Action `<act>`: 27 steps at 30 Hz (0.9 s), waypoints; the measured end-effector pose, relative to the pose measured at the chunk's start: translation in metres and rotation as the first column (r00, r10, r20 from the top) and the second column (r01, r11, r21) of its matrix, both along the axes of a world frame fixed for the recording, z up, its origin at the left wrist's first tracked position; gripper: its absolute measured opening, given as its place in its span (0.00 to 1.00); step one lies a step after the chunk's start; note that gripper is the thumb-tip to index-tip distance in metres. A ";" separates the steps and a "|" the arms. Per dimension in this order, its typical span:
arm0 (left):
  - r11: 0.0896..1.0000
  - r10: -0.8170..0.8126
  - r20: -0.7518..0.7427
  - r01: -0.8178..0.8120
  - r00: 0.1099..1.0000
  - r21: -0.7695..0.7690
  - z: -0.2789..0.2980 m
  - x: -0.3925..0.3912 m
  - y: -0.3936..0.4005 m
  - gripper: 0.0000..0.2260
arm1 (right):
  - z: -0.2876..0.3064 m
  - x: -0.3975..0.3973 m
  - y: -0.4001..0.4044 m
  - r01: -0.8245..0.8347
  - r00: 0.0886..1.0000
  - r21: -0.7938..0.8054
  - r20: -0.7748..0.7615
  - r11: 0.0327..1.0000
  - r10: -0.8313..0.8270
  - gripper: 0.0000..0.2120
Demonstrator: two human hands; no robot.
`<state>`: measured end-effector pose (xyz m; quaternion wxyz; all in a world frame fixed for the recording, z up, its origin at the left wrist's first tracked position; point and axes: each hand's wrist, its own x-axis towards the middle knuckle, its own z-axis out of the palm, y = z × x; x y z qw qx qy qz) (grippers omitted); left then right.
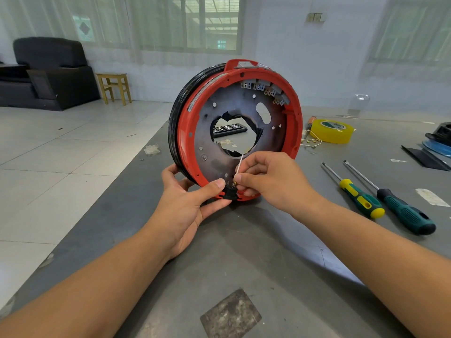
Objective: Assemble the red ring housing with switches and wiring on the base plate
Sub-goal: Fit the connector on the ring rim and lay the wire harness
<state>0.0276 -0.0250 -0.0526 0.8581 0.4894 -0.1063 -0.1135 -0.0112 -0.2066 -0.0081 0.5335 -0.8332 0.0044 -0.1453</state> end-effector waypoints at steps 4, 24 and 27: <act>1.000 0.004 -0.002 -0.004 1.000 -0.004 0.000 0.000 0.001 0.38 | -0.002 0.001 0.001 -0.006 1.000 -0.038 0.006 0.999 0.006 0.04; 0.988 0.042 -0.083 -0.053 0.996 -0.144 0.005 0.008 0.006 0.37 | -0.021 -0.008 -0.016 0.272 0.859 -0.235 0.496 0.933 -0.125 0.09; 0.989 0.076 -0.081 -0.086 0.994 -0.121 0.005 0.015 0.007 0.32 | -0.028 -0.006 -0.034 0.316 0.890 -0.256 0.414 0.914 -0.192 0.10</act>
